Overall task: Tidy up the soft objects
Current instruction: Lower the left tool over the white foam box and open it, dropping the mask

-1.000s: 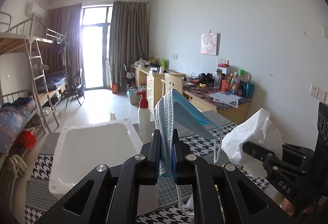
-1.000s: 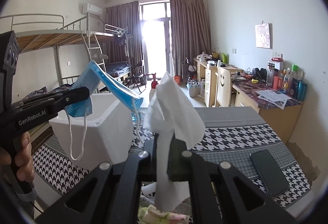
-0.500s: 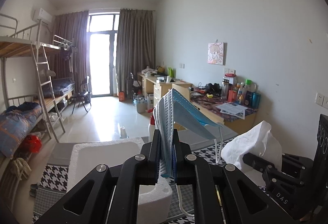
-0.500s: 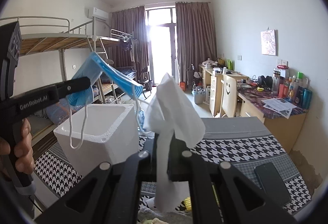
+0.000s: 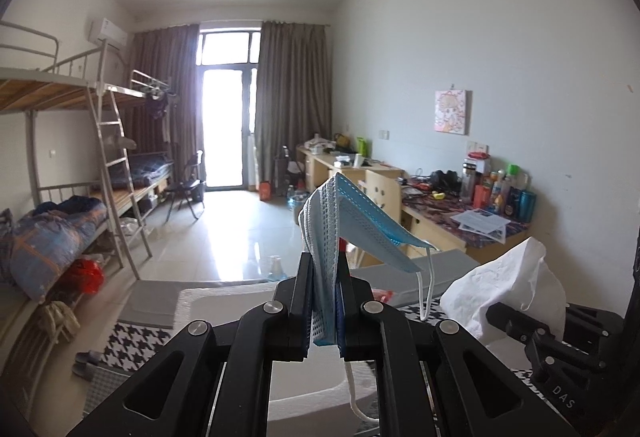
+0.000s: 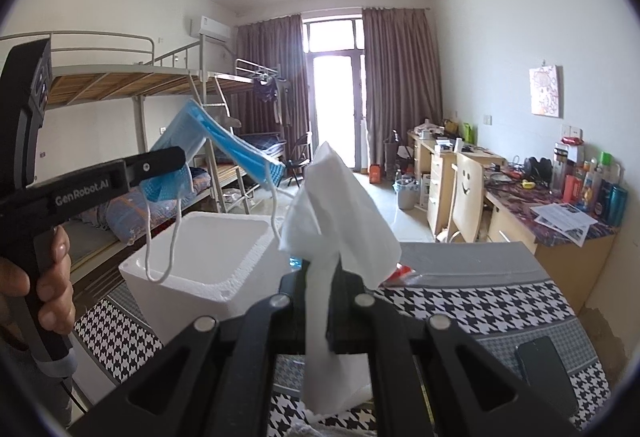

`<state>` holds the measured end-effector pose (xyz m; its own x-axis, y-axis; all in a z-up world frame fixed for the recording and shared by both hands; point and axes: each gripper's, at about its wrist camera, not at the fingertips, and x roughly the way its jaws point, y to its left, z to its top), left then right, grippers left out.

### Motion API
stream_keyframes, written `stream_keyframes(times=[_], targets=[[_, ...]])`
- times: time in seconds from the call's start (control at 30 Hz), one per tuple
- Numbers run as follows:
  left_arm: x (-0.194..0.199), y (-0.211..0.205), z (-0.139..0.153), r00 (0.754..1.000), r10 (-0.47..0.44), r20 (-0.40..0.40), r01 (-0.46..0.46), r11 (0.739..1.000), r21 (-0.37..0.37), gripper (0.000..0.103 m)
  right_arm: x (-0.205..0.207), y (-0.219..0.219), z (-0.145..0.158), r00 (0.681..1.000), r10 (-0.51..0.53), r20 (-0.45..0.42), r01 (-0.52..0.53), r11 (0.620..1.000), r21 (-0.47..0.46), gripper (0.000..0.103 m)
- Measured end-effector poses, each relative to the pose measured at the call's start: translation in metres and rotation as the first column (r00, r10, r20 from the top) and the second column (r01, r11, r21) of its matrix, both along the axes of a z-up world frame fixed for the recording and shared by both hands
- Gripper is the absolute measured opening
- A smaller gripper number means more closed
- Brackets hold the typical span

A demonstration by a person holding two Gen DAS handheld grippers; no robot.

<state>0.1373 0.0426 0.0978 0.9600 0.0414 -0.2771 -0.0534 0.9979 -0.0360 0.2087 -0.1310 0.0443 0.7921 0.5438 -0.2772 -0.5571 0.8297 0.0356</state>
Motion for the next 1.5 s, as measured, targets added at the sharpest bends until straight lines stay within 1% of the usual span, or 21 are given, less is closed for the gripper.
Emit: stream_keyframes(times=[0.1, 0.3, 0.57, 0.8, 1.0, 1.2, 1.43, 1.5], targets=[[-0.001, 0.004, 0.001, 1.000, 0.031, -0.001, -0.031, 0.999, 0.011, 0.010, 0.003, 0.005, 0.003, 1.000, 0.022, 0.003, -0.022, 1.000, 0.002, 0.007], [-0.001, 0.016, 0.001, 0.997, 0.077, -0.003, -0.077, 0.997, 0.010, 0.010, 0.003, 0.016, 0.010, 0.997, 0.073, 0.011, -0.074, 0.997, 0.009, 0.007], [0.001, 0.025, -0.001, 0.991, 0.131, -0.013, -0.131, 0.991, 0.022, 0.010, 0.006, 0.036, 0.013, 0.990, 0.143, -0.003, -0.143, 0.990, 0.002, 0.007], [0.013, 0.034, -0.015, 0.983, 0.170, -0.074, -0.168, 0.985, 0.027, 0.010, 0.011, 0.048, 0.014, 0.984, 0.176, -0.018, -0.176, 0.984, -0.007, 0.007], [0.020, 0.044, -0.021, 0.976, 0.192, -0.100, -0.189, 0.981, 0.033, 0.010, 0.015, 0.056, 0.015, 0.981, 0.194, -0.026, -0.195, 0.981, -0.009, 0.007], [0.031, 0.051, -0.033, 0.968, 0.200, -0.151, -0.198, 0.980, 0.029, 0.010, 0.016, 0.064, 0.014, 0.980, 0.198, -0.026, -0.198, 0.980, -0.022, 0.007], [0.039, 0.061, -0.041, 0.956, 0.227, -0.187, -0.227, 0.974, 0.019, 0.010, 0.023, 0.068, 0.009, 0.980, 0.195, -0.033, -0.197, 0.980, -0.043, 0.007], [0.043, 0.063, -0.044, 0.952, 0.221, -0.211, -0.223, 0.975, 0.014, 0.014, 0.024, 0.070, 0.007, 0.980, 0.195, -0.033, -0.197, 0.979, -0.050, 0.007]])
